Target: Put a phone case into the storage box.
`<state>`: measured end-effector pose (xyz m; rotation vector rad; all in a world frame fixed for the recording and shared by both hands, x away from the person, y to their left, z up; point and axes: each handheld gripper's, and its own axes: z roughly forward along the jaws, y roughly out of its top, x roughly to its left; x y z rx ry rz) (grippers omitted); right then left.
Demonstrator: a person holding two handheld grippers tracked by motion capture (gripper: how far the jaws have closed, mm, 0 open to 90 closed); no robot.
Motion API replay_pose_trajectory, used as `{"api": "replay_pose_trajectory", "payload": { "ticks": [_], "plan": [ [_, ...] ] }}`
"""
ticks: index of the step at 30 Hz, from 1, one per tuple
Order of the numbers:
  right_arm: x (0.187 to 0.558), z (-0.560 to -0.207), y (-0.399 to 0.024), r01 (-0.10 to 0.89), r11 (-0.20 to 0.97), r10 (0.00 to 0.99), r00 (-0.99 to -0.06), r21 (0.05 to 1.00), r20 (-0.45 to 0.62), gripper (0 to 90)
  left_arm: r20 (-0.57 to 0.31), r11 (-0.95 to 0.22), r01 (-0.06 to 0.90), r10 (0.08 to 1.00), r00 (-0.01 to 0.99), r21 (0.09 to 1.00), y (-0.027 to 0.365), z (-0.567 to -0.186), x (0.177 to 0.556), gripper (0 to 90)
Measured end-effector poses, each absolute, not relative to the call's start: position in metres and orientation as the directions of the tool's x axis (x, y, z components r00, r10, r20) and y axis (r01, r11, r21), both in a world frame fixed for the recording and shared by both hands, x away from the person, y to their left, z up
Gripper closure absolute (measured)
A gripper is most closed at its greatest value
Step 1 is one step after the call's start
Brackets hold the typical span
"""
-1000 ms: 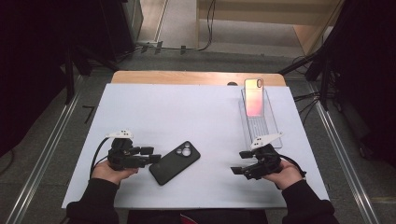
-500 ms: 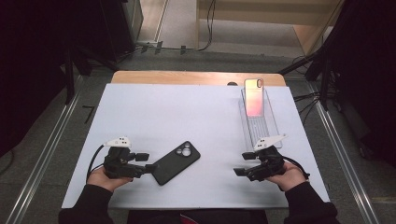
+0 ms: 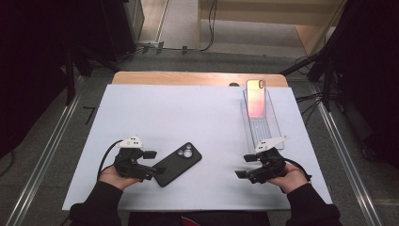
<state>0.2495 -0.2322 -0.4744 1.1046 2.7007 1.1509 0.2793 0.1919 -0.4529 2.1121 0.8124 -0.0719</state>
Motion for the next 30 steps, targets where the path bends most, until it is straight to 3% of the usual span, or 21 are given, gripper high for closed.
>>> {"api": "replay_pose_trajectory", "payload": {
  "ticks": [12, 22, 25, 26, 30],
  "plan": [
    [0.25, -0.475, -0.232, 0.61, 0.484, 0.613, -0.748, 0.627, 0.254, 23.9, -0.304, -0.433, 0.537, 0.499, 0.812, 0.724, 0.168, -0.451, 0.293, 20.1],
    [0.25, -0.475, -0.232, 0.61, 0.486, 0.614, -0.748, 0.626, 0.252, 23.8, -0.337, -0.399, 0.547, 0.485, 0.807, 0.736, 0.147, -0.454, 0.306, 18.1],
    [0.25, -0.475, -0.232, 0.608, 0.488, 0.612, -0.75, 0.627, 0.251, 23.8, -0.33, -0.405, 0.553, 0.5, 0.8, 0.728, 0.144, -0.457, 0.31, 10.0],
    [0.25, -0.475, -0.232, 0.608, 0.488, 0.612, -0.75, 0.626, 0.251, 23.8, -0.317, -0.422, 0.557, 0.515, 0.797, 0.715, 0.144, -0.457, 0.312, 0.9],
    [0.25, -0.475, -0.232, 0.607, 0.49, 0.611, -0.751, 0.626, 0.249, 23.8, -0.325, -0.467, 0.574, 0.511, 0.796, 0.672, 0.146, -0.461, 0.315, 0.0]
  ]
}}
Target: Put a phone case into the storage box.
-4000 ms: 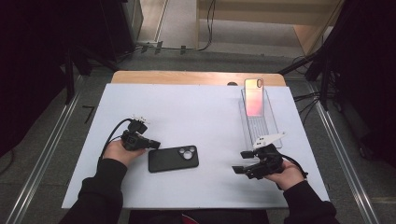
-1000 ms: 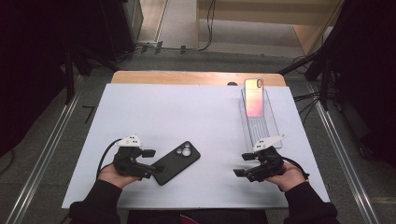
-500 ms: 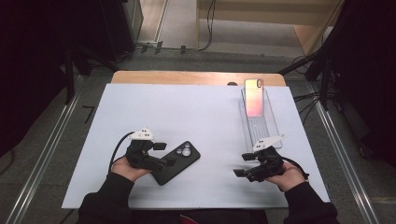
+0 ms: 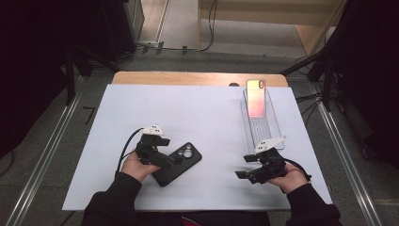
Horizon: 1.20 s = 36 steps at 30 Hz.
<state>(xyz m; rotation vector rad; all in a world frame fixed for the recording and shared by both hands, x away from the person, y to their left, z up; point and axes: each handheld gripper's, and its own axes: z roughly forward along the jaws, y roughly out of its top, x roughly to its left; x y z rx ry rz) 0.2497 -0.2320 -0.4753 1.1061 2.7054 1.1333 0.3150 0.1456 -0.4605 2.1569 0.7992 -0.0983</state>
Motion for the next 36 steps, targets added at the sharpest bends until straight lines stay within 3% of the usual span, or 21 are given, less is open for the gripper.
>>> {"api": "replay_pose_trajectory", "payload": {
  "ticks": [18, 32, 36],
  "plan": [
    [0.25, -0.476, -0.231, 0.609, 0.49, 0.614, -0.749, 0.623, 0.249, 23.8, -0.242, -0.59, 0.573, 0.547, 0.802, 0.568, 0.132, -0.494, 0.315, 0.0],
    [0.249, -0.476, -0.231, 0.611, 0.493, 0.617, -0.748, 0.62, 0.246, 23.8, -0.124, -0.615, 0.528, 0.576, 0.808, 0.586, 0.123, -0.5, 0.303, 0.0],
    [0.249, -0.476, -0.231, 0.612, 0.493, 0.618, -0.747, 0.619, 0.246, 23.8, -0.034, -0.647, 0.497, 0.59, 0.807, 0.578, 0.117, -0.501, 0.296, 1.3]
  ]
}}
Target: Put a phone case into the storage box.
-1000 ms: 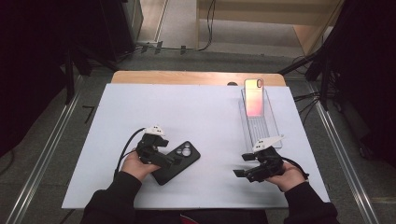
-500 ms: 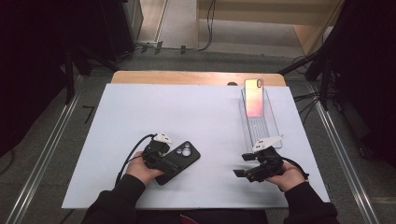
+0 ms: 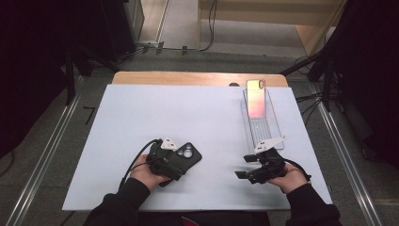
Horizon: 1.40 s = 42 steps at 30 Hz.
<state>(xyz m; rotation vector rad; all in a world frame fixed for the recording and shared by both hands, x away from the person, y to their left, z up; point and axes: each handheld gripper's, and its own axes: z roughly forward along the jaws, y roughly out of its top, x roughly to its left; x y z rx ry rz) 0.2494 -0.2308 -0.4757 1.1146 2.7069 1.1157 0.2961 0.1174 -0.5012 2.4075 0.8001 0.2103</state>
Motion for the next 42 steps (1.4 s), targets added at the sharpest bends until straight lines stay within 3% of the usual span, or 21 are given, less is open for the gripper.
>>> {"api": "replay_pose_trajectory", "payload": {
  "ticks": [3, 10, 14, 24, 32, 42],
  "plan": [
    [0.249, -0.476, -0.231, 0.611, 0.493, 0.618, -0.747, 0.619, 0.246, 23.8, 0.022, -0.663, 0.478, 0.597, 0.802, 0.576, 0.113, -0.503, 0.291, 4.2],
    [0.249, -0.476, -0.231, 0.609, 0.494, 0.617, -0.748, 0.62, 0.244, 23.8, 0.026, -0.659, 0.498, 0.617, 0.787, 0.564, 0.11, -0.501, 0.291, 6.0],
    [0.25, -0.476, -0.231, 0.606, 0.496, 0.614, -0.751, 0.622, 0.242, 23.8, 0.026, -0.652, 0.513, 0.632, 0.775, 0.558, 0.11, -0.499, 0.29, 12.5],
    [0.249, -0.476, -0.232, 0.602, 0.486, 0.612, -0.752, 0.633, 0.246, 23.8, 0.01, -0.644, 0.534, 0.644, 0.765, 0.548, 0.109, -0.497, 0.292, 14.3],
    [0.249, -0.475, -0.231, 0.589, 0.483, 0.604, -0.76, 0.648, 0.24, 23.7, -0.068, -0.608, 0.572, 0.65, 0.757, 0.551, 0.115, -0.492, 0.299, 15.2],
    [0.247, -0.472, -0.23, 0.559, 0.461, 0.592, -0.772, 0.689, 0.231, 23.1, -0.183, -0.515, 0.59, 0.637, 0.749, 0.622, 0.128, -0.464, 0.302, 15.1]
  ]
}}
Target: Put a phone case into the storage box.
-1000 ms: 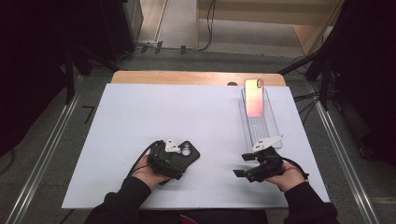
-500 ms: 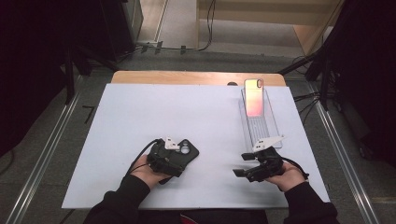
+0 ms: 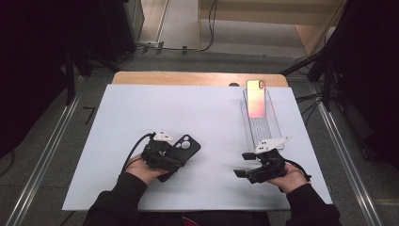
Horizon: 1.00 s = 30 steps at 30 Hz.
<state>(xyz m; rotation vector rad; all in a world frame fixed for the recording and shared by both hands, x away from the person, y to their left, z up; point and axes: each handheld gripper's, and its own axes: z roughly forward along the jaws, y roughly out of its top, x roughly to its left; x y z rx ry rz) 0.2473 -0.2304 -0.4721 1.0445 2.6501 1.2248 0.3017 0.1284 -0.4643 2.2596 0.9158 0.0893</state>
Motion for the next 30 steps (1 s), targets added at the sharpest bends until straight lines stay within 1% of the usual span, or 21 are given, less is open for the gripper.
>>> {"api": "replay_pose_trajectory", "payload": {
  "ticks": [8, 15, 17, 19, 21, 23, 27, 30],
  "plan": [
    [0.25, -0.471, -0.229, 0.593, 0.473, 0.589, -0.763, 0.652, 0.267, 22.6, -0.241, -0.453, 0.613, 0.641, 0.728, 0.648, 0.134, -0.449, 0.3, 15.1],
    [0.248, -0.464, -0.224, 0.58, 0.466, 0.584, -0.769, 0.668, 0.26, 22.5, -0.259, -0.422, 0.619, 0.647, 0.718, 0.663, 0.128, -0.445, 0.299, 15.1],
    [0.249, -0.462, -0.222, 0.592, 0.453, 0.592, -0.759, 0.666, 0.271, 20.2, -0.265, -0.406, 0.62, 0.65, 0.712, 0.671, 0.125, -0.444, 0.298, 15.0],
    [0.251, -0.46, -0.221, 0.618, 0.437, 0.592, -0.745, 0.654, 0.308, 18.6, -0.259, -0.398, 0.614, 0.654, 0.711, 0.682, 0.123, -0.443, 0.298, 15.1],
    [0.251, -0.458, -0.219, 0.625, 0.43, 0.597, -0.738, 0.651, 0.315, 17.4, -0.26, -0.381, 0.61, 0.658, 0.706, 0.695, 0.12, -0.442, 0.298, 15.1],
    [0.252, -0.456, -0.216, 0.633, 0.423, 0.608, -0.729, 0.648, 0.315, 16.1, -0.242, -0.374, 0.596, 0.665, 0.707, 0.711, 0.117, -0.441, 0.298, 15.1],
    [0.257, -0.45, -0.211, 0.679, 0.357, 0.629, -0.683, 0.642, 0.372, 16.0, -0.228, -0.346, 0.578, 0.679, 0.698, 0.739, 0.109, -0.442, 0.298, 15.0],
    [0.258, -0.445, -0.205, 0.678, 0.343, 0.642, -0.674, 0.65, 0.365, 16.0, -0.224, -0.322, 0.57, 0.691, 0.687, 0.756, 0.105, -0.443, 0.298, 15.0]
  ]
}}
